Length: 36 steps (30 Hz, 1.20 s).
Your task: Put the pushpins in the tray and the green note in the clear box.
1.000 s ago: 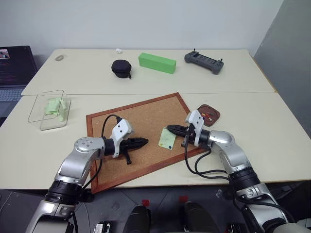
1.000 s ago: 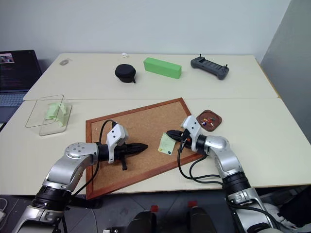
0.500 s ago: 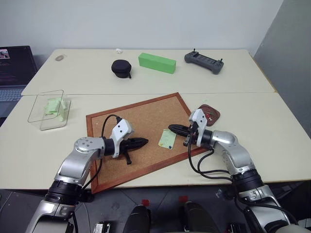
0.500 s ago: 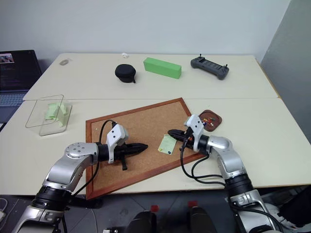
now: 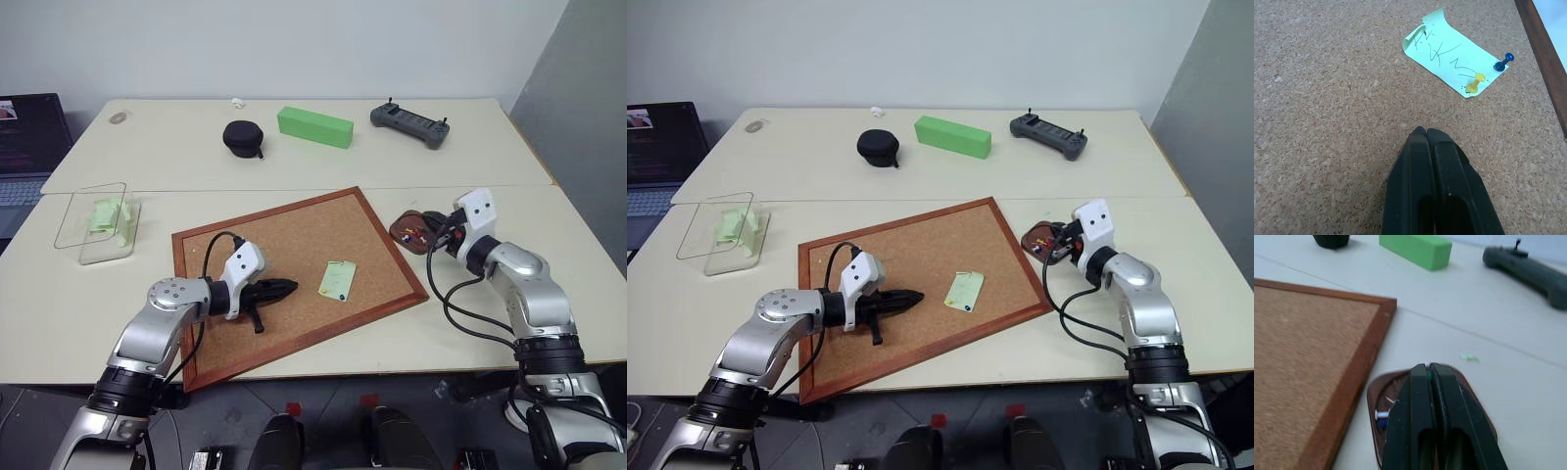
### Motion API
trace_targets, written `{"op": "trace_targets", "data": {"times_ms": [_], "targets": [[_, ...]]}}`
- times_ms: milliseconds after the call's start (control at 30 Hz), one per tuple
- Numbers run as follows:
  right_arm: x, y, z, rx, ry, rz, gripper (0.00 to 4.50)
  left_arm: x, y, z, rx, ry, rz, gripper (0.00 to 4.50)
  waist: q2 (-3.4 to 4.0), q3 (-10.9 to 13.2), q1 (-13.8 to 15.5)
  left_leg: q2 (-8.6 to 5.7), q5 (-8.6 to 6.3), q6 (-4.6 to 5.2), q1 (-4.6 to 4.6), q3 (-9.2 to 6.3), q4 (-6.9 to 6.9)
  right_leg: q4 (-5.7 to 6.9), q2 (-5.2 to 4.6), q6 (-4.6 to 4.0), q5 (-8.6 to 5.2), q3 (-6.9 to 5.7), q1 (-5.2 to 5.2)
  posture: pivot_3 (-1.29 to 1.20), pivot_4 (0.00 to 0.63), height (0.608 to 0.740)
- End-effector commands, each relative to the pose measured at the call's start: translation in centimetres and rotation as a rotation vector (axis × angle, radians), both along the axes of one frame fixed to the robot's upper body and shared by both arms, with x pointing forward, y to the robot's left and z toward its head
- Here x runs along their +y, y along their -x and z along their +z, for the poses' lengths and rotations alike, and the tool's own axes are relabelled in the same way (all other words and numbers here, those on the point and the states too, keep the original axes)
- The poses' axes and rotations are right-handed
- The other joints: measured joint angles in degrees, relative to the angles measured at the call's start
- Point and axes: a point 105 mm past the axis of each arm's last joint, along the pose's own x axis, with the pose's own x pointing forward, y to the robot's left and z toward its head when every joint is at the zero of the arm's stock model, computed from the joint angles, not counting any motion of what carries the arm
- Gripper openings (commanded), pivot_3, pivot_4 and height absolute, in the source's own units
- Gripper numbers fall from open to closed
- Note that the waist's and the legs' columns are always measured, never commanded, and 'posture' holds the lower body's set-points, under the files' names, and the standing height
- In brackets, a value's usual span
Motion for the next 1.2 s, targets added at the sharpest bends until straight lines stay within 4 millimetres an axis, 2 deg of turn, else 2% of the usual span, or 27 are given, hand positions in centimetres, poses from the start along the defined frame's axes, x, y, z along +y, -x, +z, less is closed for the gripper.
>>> {"op": "trace_targets", "data": {"times_ms": [33,300,433,533,1033,1200], "targets": [[0.3,-1.1,1.1,-0.028,-0.036,-0.013,0.01,-0.3,0.1,-0.1,0.006,-0.011,-0.021,0.00,0.01,0.01,0.00,0.01,0.00,0.00,0.00,-0.01,0.00,0.00,0.00,0.00,0.00,0.00,0.00,0.00,0.150,0.740],[0.8,-2.3,0.0,0.005,-0.051,-0.015,0.01,-0.3,-0.1,0.3,-0.004,-0.010,-0.023,0.00,0.01,0.01,0.00,0.02,0.00,0.00,-0.03,-0.01,-0.01,-0.01,-0.01,0.00,0.00,0.00,-0.01,0.00,0.150,0.740],[1.0,-2.5,-0.4,0.011,-0.050,-0.011,0.68,-0.3,0.0,0.3,-0.005,-0.006,-0.018,0.00,0.02,0.01,-0.02,0.02,0.00,0.00,-0.02,-0.01,-0.02,-0.02,-0.01,0.00,0.00,0.00,-0.01,0.00,0.150,0.740],[1.1,-2.7,-0.4,0.007,-0.050,-0.014,1.34,-0.2,0.0,0.4,-0.005,-0.008,-0.016,0.00,0.02,0.01,-0.03,0.02,0.00,0.00,-0.02,-0.01,-0.01,-0.02,-0.01,0.00,0.00,0.00,-0.01,0.00,0.150,0.740],[0.5,-3.2,0.6,-0.038,-0.039,-0.028,1.34,-0.2,-0.1,0.4,-0.003,-0.007,-0.015,0.00,0.02,0.01,-0.04,0.02,0.00,0.00,-0.02,-0.01,-0.01,-0.01,-0.01,0.00,0.00,0.00,-0.01,0.00,0.150,0.740],[1.9,-1.7,1.7,-0.083,-0.002,0.107,1.34,-0.2,0.0,0.3,-0.002,-0.007,-0.017,0.00,0.03,0.02,-0.03,0.02,0.00,0.00,-0.02,-0.01,-0.01,-0.01,-0.01,0.00,0.00,0.01,0.00,0.00,0.150,0.740]]}}
